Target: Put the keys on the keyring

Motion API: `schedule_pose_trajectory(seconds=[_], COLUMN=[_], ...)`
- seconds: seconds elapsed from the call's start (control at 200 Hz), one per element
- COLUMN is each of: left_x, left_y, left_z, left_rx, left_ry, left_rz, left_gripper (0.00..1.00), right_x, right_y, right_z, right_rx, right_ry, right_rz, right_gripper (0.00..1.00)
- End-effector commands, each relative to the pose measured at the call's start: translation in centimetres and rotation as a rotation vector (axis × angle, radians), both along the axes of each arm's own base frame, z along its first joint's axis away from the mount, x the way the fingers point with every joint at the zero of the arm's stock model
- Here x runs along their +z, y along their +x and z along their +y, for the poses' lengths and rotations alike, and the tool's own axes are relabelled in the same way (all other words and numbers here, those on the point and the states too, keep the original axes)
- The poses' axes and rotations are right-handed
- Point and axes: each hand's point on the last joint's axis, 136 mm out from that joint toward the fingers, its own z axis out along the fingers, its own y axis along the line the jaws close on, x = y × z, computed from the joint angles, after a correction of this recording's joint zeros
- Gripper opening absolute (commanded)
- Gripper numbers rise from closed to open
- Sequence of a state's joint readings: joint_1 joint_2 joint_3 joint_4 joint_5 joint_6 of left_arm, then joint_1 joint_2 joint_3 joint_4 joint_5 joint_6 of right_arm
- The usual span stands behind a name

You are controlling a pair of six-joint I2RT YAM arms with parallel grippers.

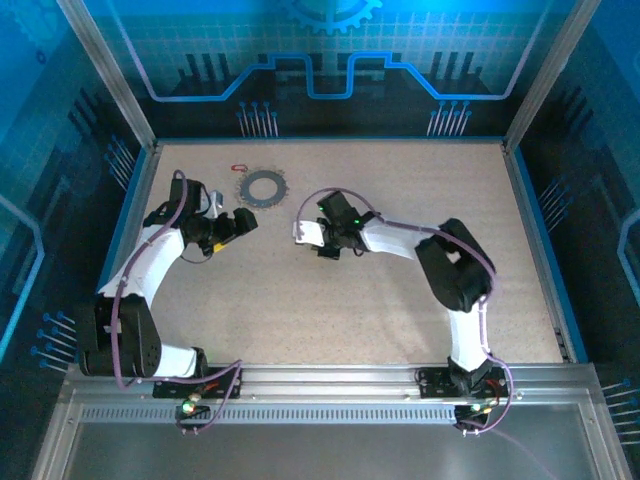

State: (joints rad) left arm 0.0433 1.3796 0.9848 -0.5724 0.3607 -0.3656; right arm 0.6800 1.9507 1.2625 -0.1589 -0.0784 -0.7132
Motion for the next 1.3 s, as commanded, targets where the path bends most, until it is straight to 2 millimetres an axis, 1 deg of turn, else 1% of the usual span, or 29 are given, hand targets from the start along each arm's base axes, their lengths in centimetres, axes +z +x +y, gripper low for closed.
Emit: schedule_pose_trajectory(seconds=[0.0, 0.2, 0.34, 0.365, 0.375, 0.4, 0.44, 0.555, 0.645, 0.715, 0.795, 0.86, 0.91, 0.97, 1.06, 1.125, 1.19, 1.241, 1.296], left_x=[-0.1, -0.3, -0.3, -0.2, -0.2, -0.2, -0.1, 0.0, -0.3, -0.5, -0.7, -0.7, -0.7, -0.8, -0.9, -1.0, -1.1, -1.2, -1.2], left_y=[-0.1, -0.1, -0.1, -0.1, -0.2, -0.2, -0.2, -0.1, -0.2, -0.2, -0.2, -0.2, -0.2, -0.2, -0.2, -0.2, -0.2, -0.1, -0.1], left_z=[0.2, -0.1, -0.1, -0.1, -0.1, -0.1, -0.1, -0.1, -0.2, -0.3, -0.4, -0.4, -0.4, -0.5, -0.5, -0.5, -0.6, -0.6, -0.7], left_rx=[0.015, 0.022, 0.026, 0.027, 0.027, 0.026, 0.027, 0.03, 0.031, 0.029, 0.028, 0.025, 0.026, 0.027, 0.025, 0.029, 0.032, 0.032, 0.034], left_ry=[-0.011, -0.035, -0.037, -0.037, -0.038, -0.038, -0.038, -0.038, -0.044, -0.05, -0.055, -0.058, -0.06, -0.061, -0.064, -0.067, -0.069, -0.074, -0.08], left_rz=[0.025, 0.031, 0.026, 0.024, 0.024, 0.021, 0.018, 0.009, 0.017, 0.023, 0.028, 0.027, 0.026, 0.028, 0.031, 0.035, 0.038, 0.039, 0.041], left_gripper=[0.99, 0.99, 0.99, 0.99, 0.99, 0.99, 0.99, 0.99, 0.99, 0.99, 0.99, 0.99, 0.99, 0.99, 0.99, 0.99, 0.99, 0.99, 0.99], right_x=[3.4, 4.9, 6.4, 7.0, 6.5, 6.5, 7.0, 7.6, 7.5, 8.9, 9.5, 9.3, 9.1, 8.2, 6.6, 5.6, 4.7, 4.3, 4.1], right_y=[-1.5, -6.1, -7.9, -8.1, -8.6, -9.0, -9.5, -10.5, -11.5, -12.2, -12.2, -12.9, -13.7, -14.7, -16.3, -17.4, -18.3, -18.7, -18.8], right_z=[-1.0, -4.9, -7.7, -8.0, -8.4, -8.9, -9.8, -12.5, -14.4, -14.8, -17.4, -18.9, -19.6, -20.6, -21.5, -21.7, -21.5, -21.2, -20.7], right_rx=[-0.123, -0.254, -0.4, -0.415, -0.425, -0.448, -0.481, -0.6, -0.702, -0.703, -0.86, -0.952, -1.013, -1.136, -1.284, -1.356, -1.392, -1.415, -1.414], right_ry=[0.114, 0.195, 0.301, 0.325, 0.321, 0.33, 0.351, 0.406, 0.426, 0.465, 0.47, 0.457, 0.455, 0.45, 0.424, 0.39, 0.358, 0.349, 0.35], right_rz=[0.039, 0.208, 0.325, 0.329, 0.344, 0.353, 0.352, 0.354, 0.372, 0.318, 0.276, 0.298, 0.336, 0.405, 0.519, 0.596, 0.669, 0.717, 0.748], right_gripper=[0.0, 0.0, 0.0, 0.0, 0.0, 0.0, 0.0, 0.0, 0.0, 0.0, 0.0, 0.0, 0.0, 0.0, 0.0, 0.0, 0.0, 0.0, 0.0])
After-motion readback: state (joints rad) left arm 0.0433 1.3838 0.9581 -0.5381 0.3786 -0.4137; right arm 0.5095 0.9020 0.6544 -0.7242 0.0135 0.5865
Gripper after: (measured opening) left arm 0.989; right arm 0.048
